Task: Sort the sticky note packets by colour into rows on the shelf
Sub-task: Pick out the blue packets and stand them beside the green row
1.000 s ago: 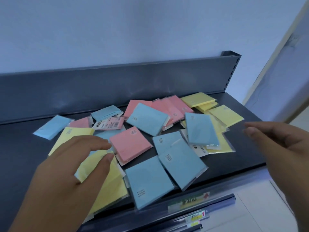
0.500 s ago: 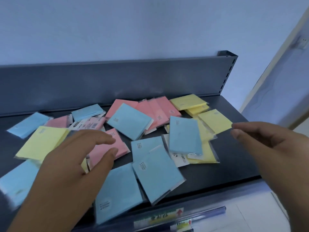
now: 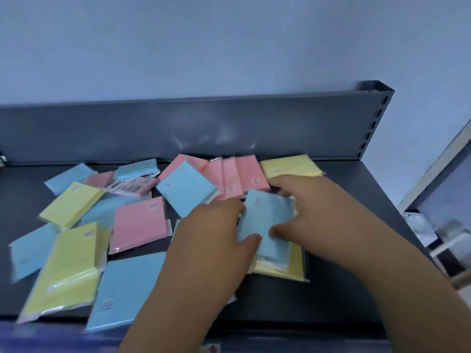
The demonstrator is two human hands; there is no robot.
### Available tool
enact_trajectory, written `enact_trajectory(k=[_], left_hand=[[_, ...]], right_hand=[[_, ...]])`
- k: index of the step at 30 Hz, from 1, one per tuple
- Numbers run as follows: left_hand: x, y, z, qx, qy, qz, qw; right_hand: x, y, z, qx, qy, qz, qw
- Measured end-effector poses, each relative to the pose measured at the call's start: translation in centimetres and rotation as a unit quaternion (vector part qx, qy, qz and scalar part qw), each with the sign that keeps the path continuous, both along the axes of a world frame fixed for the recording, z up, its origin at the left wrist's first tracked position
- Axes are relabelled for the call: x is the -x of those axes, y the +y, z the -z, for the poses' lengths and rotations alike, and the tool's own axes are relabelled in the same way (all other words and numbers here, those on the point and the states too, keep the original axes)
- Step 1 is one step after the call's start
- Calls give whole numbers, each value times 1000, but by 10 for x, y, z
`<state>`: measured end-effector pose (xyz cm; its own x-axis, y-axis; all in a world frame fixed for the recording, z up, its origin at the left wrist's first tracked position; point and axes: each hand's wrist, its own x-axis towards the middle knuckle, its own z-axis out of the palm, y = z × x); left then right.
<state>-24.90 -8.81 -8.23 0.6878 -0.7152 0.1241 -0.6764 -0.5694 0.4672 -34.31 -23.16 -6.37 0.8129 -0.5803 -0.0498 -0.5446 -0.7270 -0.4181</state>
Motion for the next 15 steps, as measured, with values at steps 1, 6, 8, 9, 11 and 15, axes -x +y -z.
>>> enact_trajectory(k=[1,6,8,9,11,15], left_hand=[[2,-1,0,18,20,-15,1000],[10,-3,-2,106,67,-55,991],[8,-1,-3,139,87,-67,984],[6,1,-4,152,103,-74,980],[1,6,-10,166,119,-79,976],[-8,18,-20,217,180,-69,957]], right_hand=[[0,0,0,-3,-11,3,1000],[13,-10,-1,-112,-159,67,979],[22,-15,-7,-202,-250,96,942],[26,-19,-10,-228,-293,106,922],[32,-24,-19,-269,-380,121,876],[36,-21,-36,-353,-474,135,795]])
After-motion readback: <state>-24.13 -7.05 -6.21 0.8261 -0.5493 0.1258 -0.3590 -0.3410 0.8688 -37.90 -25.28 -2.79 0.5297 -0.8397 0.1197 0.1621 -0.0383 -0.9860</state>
